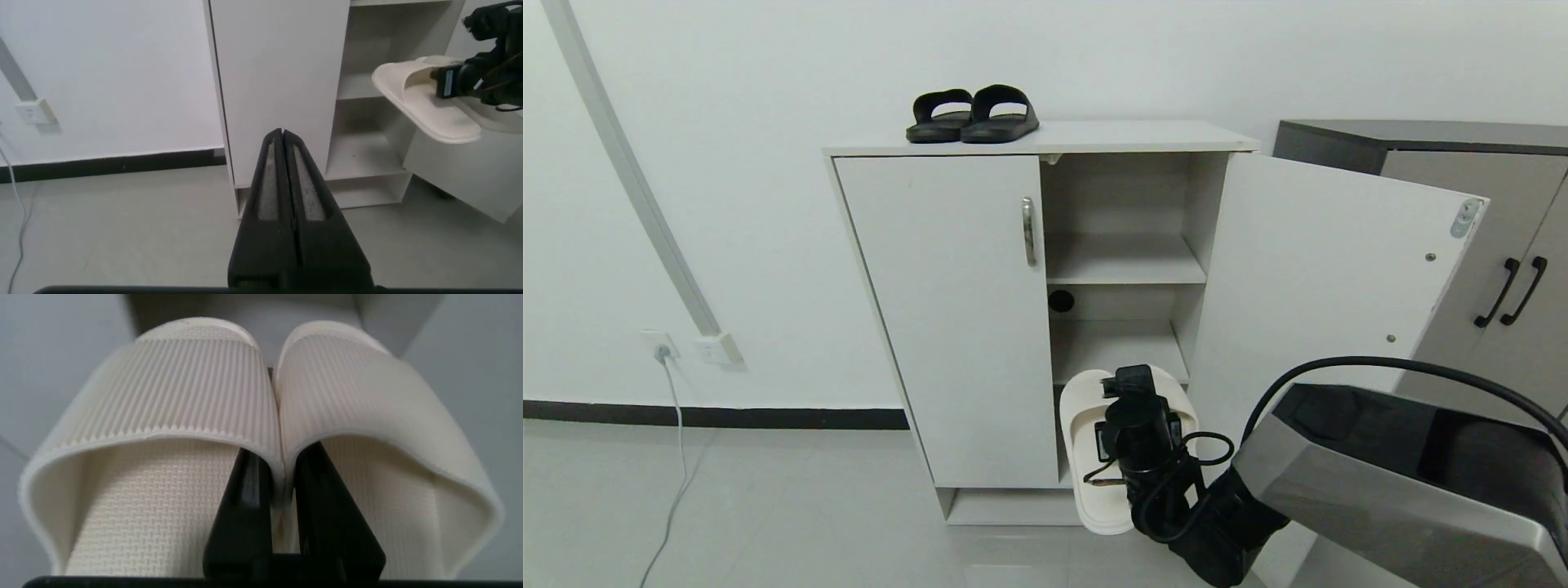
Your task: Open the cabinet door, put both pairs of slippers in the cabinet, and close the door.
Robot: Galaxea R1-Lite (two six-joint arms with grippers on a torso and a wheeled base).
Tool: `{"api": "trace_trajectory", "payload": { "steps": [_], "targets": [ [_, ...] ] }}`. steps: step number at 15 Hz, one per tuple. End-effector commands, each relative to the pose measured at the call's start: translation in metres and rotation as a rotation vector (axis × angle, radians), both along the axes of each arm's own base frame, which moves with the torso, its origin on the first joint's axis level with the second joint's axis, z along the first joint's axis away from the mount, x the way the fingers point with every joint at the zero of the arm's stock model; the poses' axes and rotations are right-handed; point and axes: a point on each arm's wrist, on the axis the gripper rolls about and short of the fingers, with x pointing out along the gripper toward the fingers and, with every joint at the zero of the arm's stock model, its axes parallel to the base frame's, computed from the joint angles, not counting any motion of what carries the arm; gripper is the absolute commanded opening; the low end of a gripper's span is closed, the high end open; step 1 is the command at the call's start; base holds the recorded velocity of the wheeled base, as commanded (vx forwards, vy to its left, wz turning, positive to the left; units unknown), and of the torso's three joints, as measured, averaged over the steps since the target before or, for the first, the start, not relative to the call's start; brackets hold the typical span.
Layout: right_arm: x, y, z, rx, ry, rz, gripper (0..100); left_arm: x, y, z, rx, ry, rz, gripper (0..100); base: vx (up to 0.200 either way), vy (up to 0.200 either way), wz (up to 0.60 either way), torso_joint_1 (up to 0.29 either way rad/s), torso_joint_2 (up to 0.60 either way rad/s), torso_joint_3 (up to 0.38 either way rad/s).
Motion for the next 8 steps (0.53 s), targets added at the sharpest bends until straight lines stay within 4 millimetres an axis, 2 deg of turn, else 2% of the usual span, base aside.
{"api": "trace_trajectory", "payload": {
  "steps": [1,8],
  "targets": [
    [0.003,-0.0017,-0.0063,-0.009,0.008,-0.009,0,0.0001,0.0,-0.0001,0.0,0.002,0.0,0,0.0,0.0,0.0,0.0,0.0,0.0],
    [0.0034,-0.0013,-0.0133,-0.014,0.018,-0.01,0,0.0,0.0,0.0004,0.0,0.0,0.0,0,0.0,0.0,0.0,0.0,0.0,0.0]
  ]
}}
